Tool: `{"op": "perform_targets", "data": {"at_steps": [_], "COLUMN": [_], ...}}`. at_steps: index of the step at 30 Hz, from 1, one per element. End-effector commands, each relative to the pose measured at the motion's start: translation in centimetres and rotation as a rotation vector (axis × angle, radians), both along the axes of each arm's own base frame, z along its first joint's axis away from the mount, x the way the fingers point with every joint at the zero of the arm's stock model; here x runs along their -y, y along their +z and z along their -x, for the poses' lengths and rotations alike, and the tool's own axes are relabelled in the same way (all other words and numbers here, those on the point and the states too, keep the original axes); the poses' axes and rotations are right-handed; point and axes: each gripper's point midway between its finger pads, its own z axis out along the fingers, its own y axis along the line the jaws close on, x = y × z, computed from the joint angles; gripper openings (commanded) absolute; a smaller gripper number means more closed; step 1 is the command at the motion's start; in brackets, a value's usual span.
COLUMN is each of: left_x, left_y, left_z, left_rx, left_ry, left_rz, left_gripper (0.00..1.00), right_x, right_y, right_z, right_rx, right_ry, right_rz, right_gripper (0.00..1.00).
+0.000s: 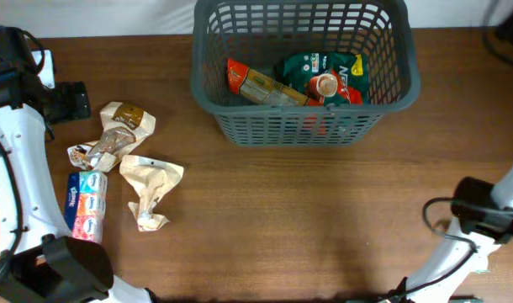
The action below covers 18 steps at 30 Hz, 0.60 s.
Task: Pack container
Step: 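Move the right gripper down toward the teal wipes pack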
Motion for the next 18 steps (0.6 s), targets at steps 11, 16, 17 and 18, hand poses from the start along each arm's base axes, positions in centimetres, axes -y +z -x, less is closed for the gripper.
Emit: {"op": "perform_targets", "data": {"at_steps": [11,16,17,18], "left_x": [0.2,0.2,0.2,0.2], "left_y": [-0.3,-0.3,-0.3,-0.3], "left_z": [-0.3,-0.3,-0.3,-0.3], "left_rx": [0.001,0.001,0.001,0.001], "left_ry": [-0.023,-0.023,-0.023,-0.023], "left_rz": [0.019,0.019,0.019,0.019], "left_gripper": [0.99,0.99,0.99,0.99], "right_x": [11.4,13.3,13.4,13.4], "right_y": [-7.0,-12.0,-13.4,-14.8], "right_z": [7.1,10.5,11.3,12.2], "right_rx": [-0.045,-0.150,-0.180,-0.210], "right_ry": [-0.653,-0.890,-0.956,-1.021], "right_rz": [-0.365,-0.497,-0.542,-0.589], "right_gripper": [0.99,0.99,0.99,0.99]}}
